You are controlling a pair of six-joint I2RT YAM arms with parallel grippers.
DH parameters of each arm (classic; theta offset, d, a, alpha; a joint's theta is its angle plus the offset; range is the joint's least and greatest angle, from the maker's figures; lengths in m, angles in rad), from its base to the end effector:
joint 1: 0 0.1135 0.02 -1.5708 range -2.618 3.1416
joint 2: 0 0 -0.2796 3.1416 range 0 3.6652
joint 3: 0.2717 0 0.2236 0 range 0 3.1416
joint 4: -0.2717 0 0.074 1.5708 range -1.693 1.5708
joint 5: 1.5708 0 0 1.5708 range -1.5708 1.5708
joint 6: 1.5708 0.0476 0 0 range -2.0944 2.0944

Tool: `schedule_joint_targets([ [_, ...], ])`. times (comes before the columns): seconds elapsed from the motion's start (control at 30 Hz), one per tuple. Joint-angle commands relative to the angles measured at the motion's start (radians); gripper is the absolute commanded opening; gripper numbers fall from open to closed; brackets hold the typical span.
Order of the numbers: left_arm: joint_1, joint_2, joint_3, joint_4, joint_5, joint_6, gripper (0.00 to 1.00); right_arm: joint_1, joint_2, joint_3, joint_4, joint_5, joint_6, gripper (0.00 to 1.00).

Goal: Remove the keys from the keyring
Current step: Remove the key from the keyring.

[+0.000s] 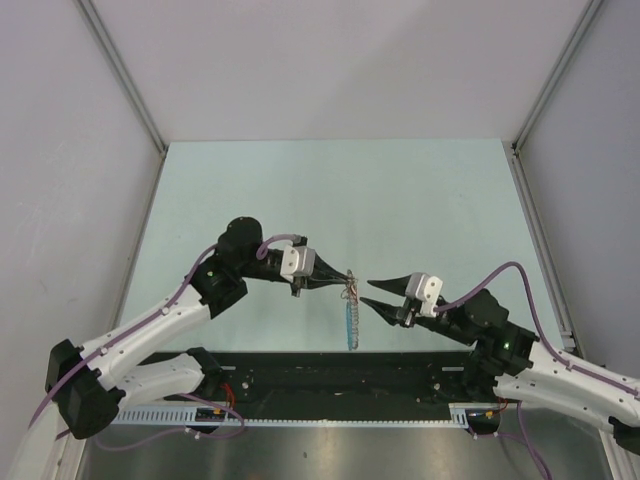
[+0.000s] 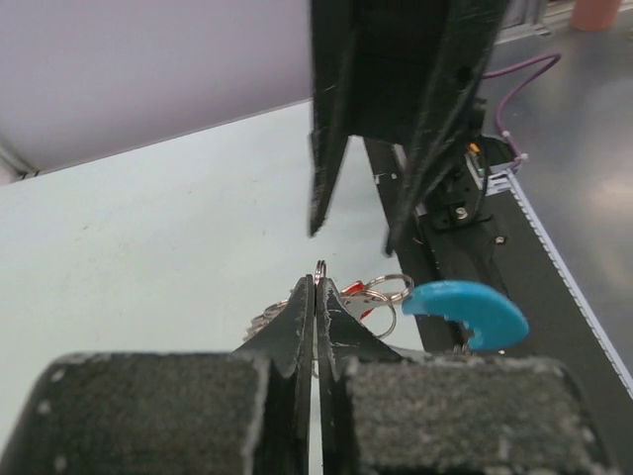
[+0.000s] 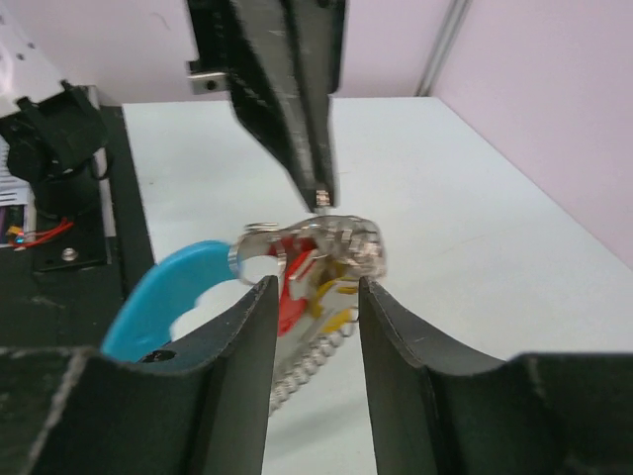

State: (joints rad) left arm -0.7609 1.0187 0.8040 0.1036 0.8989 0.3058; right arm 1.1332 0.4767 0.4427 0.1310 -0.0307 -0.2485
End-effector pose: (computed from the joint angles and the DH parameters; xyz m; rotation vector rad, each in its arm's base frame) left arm 0.1189 -0.1646 0.3528 1.4212 1.0363 -1.0849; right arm 0.0452 0.1002 0.3062 -0.9867 1.1532 0.7369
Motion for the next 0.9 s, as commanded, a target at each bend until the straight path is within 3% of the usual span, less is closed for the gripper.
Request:
schedule_joint_targets([
  [0.0,0.002,-0.025,0.047,0.001,0.121,0.052,0.0,-0.101,0.03,0.039,0.09,-0.174,0.0,0.41],
  [0.17,0.002,-0.022,0.066,-0.082,0.146,0.108,0.0,-0.316,0.034,0.041,0.133,-0.51,0.133,0.41],
  [0.37,0.002,-0.014,0.069,-0.096,0.189,0.133,0.0,-0.414,0.101,0.041,0.182,-0.771,0.244,0.4],
  [0.87,0.002,0.026,0.126,-0.194,0.296,0.188,0.0,-0.406,0.168,0.041,0.239,-0.856,0.282,0.38],
])
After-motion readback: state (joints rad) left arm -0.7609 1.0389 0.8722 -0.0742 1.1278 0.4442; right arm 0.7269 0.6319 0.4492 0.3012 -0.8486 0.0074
